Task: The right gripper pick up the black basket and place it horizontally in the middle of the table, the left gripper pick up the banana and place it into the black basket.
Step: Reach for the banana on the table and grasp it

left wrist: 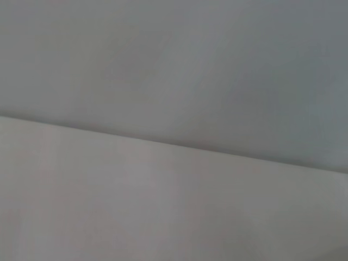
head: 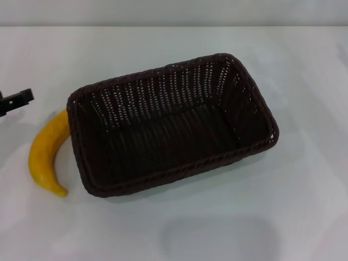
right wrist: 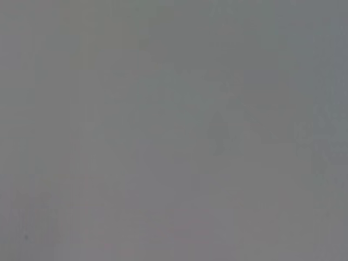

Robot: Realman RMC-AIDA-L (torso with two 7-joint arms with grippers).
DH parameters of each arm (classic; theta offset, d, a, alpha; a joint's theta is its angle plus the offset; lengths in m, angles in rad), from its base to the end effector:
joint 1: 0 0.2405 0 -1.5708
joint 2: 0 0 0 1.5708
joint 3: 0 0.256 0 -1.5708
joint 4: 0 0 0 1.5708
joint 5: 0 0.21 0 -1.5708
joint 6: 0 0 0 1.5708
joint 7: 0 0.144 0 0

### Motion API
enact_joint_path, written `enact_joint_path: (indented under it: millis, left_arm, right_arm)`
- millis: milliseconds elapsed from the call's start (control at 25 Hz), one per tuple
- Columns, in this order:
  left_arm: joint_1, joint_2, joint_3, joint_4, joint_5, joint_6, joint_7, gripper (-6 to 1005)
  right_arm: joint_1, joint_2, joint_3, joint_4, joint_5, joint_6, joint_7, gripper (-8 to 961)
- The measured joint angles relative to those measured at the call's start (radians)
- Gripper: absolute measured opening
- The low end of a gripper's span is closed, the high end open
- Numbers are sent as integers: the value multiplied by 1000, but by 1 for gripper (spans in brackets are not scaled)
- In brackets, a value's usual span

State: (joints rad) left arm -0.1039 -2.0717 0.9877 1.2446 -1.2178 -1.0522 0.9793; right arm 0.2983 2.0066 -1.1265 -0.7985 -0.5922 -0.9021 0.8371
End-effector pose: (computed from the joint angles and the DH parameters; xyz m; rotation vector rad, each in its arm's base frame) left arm -0.3288 0.3113 0.0907 -1.9472 -1.2193 -0.4815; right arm 0.2879 0.3812 0.1300 -1.5866 0.4293 0.9295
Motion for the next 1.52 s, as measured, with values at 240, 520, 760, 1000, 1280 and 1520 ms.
enact_joint_path:
  millis: [240, 520, 760, 1000, 1280, 1520]
  left_arm:
    - [-33, -1, -7, 37, 100, -67, -70, 862]
    - [-39, -1, -16, 43, 123, -108, -113, 861]
    - [-39, -1, -19, 80, 208, -163, -188, 862]
    - [-41, -1, -19, 79, 223, -193, -199, 862]
    - [-56, -3, -13, 54, 247, -203, -199, 861]
    - [-89, -2, -15, -21, 249, -212, -193, 862]
  right_arm:
    - [-5, -1, -23, -38, -1, 1, 8, 796]
    - [-10, -2, -33, -56, -5, 6, 20, 796]
    - [-10, -3, -35, -79, -55, 11, 64, 796]
    - [-11, -3, -39, -93, -66, 14, 73, 796]
    - [-11, -3, -46, -89, -66, 16, 73, 796]
    - [-12, -3, -49, -84, -66, 16, 73, 796]
